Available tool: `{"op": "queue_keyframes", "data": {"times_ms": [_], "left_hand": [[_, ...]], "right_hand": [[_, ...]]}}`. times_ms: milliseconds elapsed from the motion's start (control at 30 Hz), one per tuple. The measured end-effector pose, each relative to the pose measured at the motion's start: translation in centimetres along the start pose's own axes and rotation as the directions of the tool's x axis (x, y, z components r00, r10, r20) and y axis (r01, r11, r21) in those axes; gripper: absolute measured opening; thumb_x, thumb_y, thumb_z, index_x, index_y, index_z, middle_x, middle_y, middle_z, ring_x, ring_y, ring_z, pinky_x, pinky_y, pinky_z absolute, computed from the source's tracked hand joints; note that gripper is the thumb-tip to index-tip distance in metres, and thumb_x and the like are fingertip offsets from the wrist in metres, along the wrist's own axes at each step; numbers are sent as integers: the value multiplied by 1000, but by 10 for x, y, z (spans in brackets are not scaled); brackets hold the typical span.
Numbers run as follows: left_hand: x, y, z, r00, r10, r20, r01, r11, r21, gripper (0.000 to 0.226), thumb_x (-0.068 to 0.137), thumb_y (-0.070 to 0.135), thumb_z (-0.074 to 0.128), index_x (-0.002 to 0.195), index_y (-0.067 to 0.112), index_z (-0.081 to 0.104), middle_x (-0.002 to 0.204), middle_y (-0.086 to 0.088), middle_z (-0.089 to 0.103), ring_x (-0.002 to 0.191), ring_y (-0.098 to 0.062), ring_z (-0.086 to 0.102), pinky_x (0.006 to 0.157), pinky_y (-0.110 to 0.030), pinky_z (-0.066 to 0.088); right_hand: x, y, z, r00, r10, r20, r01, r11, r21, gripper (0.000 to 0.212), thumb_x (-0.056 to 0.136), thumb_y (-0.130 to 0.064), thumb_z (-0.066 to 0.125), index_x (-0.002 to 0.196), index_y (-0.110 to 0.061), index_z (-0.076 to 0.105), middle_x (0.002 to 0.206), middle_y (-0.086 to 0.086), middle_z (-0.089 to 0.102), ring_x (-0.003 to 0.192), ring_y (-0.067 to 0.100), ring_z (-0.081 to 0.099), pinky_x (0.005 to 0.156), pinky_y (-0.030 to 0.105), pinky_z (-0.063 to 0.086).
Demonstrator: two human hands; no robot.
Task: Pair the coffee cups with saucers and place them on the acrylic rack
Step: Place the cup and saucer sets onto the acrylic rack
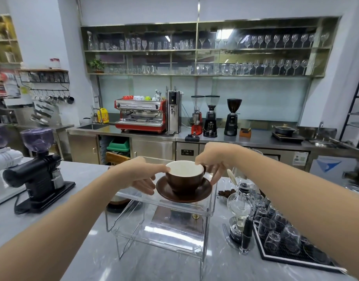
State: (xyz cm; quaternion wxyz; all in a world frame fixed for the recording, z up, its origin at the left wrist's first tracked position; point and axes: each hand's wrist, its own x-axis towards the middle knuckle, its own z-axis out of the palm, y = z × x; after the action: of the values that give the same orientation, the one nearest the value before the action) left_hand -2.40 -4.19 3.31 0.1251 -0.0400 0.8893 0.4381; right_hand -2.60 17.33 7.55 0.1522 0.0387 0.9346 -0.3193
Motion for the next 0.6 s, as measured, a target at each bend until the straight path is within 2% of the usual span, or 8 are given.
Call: {"op": "queue_keyframes", "data": {"times_ms": [133, 267, 467, 600], "left_hand": [[-10, 0, -12, 996, 56, -69, -54, 998, 29, 51, 88, 47, 70, 107, -1, 69, 91, -16, 77, 74, -26, 79, 70, -35, 65], [-36, 3, -29, 980, 169, -103, -182, 975, -125, 40, 91, 36, 67, 104, -3, 70, 94, -19, 76, 76, -26, 76, 65, -32, 64], [-100, 10, 4, 935, 353, -5, -336, 886, -320, 30, 89, 32, 67, 100, 6, 75, 91, -14, 79, 73, -23, 74, 63, -31, 63], [-123, 9, 49, 903, 418, 100, -324, 816, -479, 40, 74, 33, 70, 98, 3, 76, 87, -14, 78, 70, -22, 70, 59, -30, 63]], "right_hand": [[-15, 5, -14, 998, -52, -28, 53, 998, 38, 44, 95, -16, 59, 134, 0, 49, 115, 26, 64, 90, 42, 72, 59, 41, 64], [-38, 19, -30, 989, -123, -88, 132, 986, 104, 47, 97, -25, 59, 136, -2, 50, 105, 20, 70, 79, 36, 77, 67, 44, 65], [-91, 62, -33, 971, -204, -123, 220, 966, 135, 33, 97, -29, 59, 120, -5, 63, 105, 16, 72, 81, 29, 77, 72, 46, 64], [-122, 102, -22, 970, -213, -118, 228, 965, 133, 31, 95, -34, 60, 116, -11, 65, 107, 10, 73, 86, 24, 77, 75, 42, 64]]}}
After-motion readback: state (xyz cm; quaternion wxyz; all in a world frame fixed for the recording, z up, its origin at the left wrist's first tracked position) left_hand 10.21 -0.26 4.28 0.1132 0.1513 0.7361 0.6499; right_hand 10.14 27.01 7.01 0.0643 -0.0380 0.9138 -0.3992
